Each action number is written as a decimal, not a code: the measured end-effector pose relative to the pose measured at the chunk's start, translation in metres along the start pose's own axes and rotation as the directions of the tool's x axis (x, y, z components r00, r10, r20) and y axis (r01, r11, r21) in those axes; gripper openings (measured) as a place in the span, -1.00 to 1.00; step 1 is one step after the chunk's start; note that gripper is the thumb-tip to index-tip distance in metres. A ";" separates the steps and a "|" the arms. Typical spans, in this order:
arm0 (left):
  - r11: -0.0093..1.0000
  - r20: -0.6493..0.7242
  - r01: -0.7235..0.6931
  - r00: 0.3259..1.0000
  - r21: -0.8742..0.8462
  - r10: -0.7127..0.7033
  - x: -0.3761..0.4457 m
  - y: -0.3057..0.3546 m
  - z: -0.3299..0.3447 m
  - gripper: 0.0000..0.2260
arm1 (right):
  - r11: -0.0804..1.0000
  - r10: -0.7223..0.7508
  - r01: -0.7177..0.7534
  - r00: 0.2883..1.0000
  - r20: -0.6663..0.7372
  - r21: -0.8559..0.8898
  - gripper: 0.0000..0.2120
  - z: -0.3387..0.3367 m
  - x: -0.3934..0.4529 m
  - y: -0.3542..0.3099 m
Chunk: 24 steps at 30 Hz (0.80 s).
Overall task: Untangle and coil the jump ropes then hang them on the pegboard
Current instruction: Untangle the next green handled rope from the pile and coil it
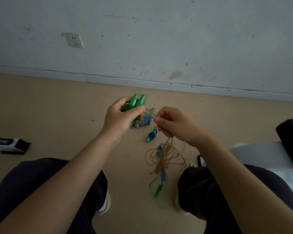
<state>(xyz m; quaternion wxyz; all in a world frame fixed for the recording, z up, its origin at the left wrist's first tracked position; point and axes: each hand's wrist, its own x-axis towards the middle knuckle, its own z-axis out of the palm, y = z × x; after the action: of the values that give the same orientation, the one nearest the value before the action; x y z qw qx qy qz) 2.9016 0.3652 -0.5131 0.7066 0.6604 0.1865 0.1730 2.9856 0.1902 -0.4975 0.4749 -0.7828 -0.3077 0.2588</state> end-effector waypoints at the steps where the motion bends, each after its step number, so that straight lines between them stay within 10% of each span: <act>1: 1.000 0.016 0.013 1.000 -0.002 -0.013 0.000 0.000 -0.001 -0.82 | 1.000 0.005 -0.005 1.000 -0.011 0.001 -0.90 0.001 0.001 0.000; 15: 0.981 0.135 0.001 0.990 0.195 -0.028 0.001 -0.002 -0.003 -0.76 | 0.992 -0.067 0.067 0.998 0.004 -0.107 -0.92 -0.007 -0.007 -0.010; 20: 0.953 0.406 0.073 0.893 0.293 -0.193 0.003 0.005 -0.007 -0.31 | 0.985 -0.151 0.149 0.988 -0.020 -0.092 -0.97 -0.025 -0.009 -0.014; 24: 0.921 0.511 0.037 0.823 0.389 -0.249 0.000 0.007 -0.004 -0.48 | 0.947 -0.252 0.252 0.967 0.024 -0.199 -0.91 -0.015 -0.008 -0.014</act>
<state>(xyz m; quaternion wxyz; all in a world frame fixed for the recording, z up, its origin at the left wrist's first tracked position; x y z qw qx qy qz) 2.8998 0.3692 -0.5065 0.6073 0.7841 0.0535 -0.1164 2.9875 0.1807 -0.4776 0.4229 -0.7812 -0.4294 0.1629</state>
